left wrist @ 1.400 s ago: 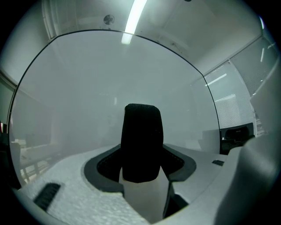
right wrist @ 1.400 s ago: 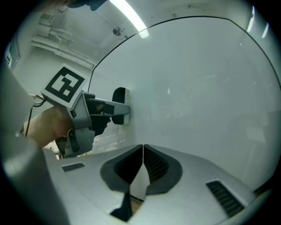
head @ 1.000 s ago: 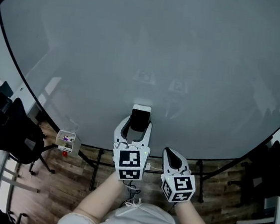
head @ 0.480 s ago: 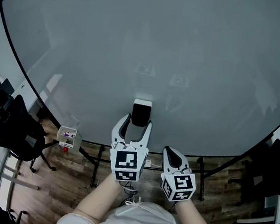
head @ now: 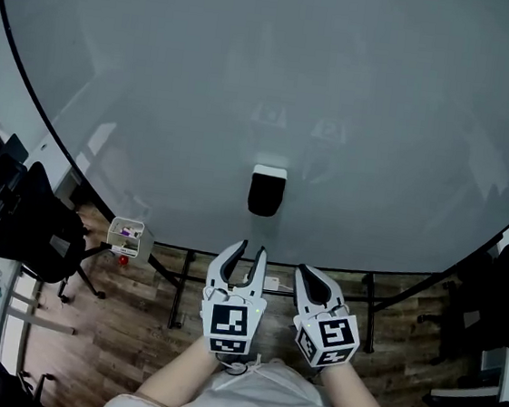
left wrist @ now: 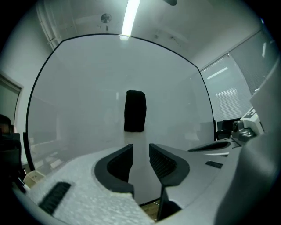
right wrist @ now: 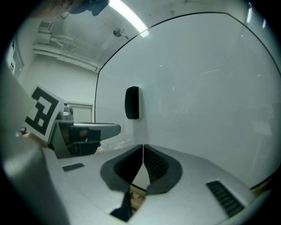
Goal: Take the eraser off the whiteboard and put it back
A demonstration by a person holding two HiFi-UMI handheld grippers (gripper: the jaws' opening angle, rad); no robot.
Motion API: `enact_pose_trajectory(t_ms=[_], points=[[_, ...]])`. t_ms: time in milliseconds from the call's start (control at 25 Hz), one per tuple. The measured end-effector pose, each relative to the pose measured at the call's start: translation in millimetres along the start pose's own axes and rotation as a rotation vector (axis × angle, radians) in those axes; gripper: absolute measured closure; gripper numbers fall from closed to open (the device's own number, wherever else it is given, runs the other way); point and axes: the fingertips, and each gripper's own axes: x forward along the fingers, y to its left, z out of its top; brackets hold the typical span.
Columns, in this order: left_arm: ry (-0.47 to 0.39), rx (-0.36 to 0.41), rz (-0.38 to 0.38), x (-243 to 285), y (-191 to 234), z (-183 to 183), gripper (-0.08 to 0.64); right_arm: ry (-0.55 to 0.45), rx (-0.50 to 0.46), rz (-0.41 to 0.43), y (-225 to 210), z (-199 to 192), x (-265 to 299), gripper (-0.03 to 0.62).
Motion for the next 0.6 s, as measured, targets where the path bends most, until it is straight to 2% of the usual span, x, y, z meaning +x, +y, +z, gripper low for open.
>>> enact_pose_trajectory(t_ms=[240, 480, 600], points=[[0.052, -0.056, -0.019, -11.2, -3.8, -36.9, 0.535, -0.002, 0.002, 0.022, 10.2, -7.1, -1.8, 0.565], [0.085, -0.076, -0.053, -12.2, -9.8, -56.8, 0.543, -0.008, 0.014, 0.033, 17.7, -13.0, -0.2, 0.565], [0.072, -0.089, -0.085, -13.4, -15.1, -56.7, 0.543, -0.025, 0.046, 0.040, 18.7, -13.7, 0.3, 0.565]])
